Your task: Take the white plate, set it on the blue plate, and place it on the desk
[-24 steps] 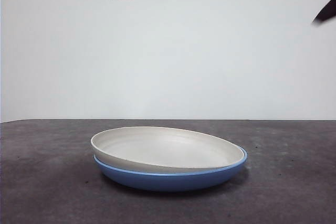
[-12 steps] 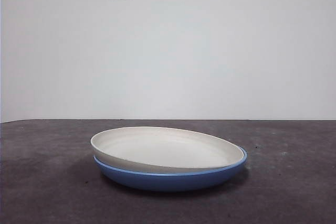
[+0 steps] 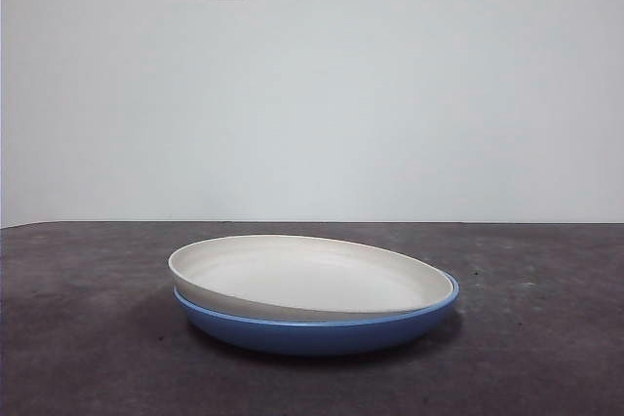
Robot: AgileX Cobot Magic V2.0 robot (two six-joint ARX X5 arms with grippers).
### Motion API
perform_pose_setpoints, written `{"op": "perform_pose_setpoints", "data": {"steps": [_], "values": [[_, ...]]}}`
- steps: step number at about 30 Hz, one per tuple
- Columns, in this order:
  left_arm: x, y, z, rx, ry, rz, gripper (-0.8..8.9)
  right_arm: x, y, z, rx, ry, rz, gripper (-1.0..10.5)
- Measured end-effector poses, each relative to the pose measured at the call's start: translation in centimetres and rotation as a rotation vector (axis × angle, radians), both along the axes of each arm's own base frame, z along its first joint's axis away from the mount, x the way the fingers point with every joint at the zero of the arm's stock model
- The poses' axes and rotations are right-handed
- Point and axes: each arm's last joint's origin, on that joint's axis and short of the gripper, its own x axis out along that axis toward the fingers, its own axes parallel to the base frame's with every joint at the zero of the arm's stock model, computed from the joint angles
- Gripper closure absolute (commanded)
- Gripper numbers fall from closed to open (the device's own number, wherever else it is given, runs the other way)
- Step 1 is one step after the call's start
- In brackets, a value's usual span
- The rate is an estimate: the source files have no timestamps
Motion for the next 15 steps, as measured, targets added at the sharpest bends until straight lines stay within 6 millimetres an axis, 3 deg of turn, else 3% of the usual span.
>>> {"op": "perform_pose_setpoints", "data": {"steps": [3,4,6,7,8,15], "values": [[0.0,0.0,0.0,0.0,0.0,0.0,2.52,0.0,0.0,0.0,0.0,0.0,0.0,3.6],[0.0,0.0,0.0,0.0,0.0,0.0,3.54,0.0,0.0,0.0,0.0,0.0,0.0,5.1],[0.0,0.0,0.0,0.001,-0.001,-0.001,6.6,0.0,0.0,0.0,0.001,0.0,-0.001,8.5],[0.0,0.0,0.0,0.001,-0.001,-0.001,8.25,0.0,0.0,0.01,0.0,-0.001,-0.001,9.5],[0.0,0.0,0.0,0.001,-0.001,-0.001,7.89,0.01,0.0,0.02,0.001,-0.002,-0.001,9.2],[0.08,-0.05,0.1,-0.005,-0.015,-0.002,7.88,0.2,0.1,0.34,0.019,-0.038,-0.003,9.2]]}}
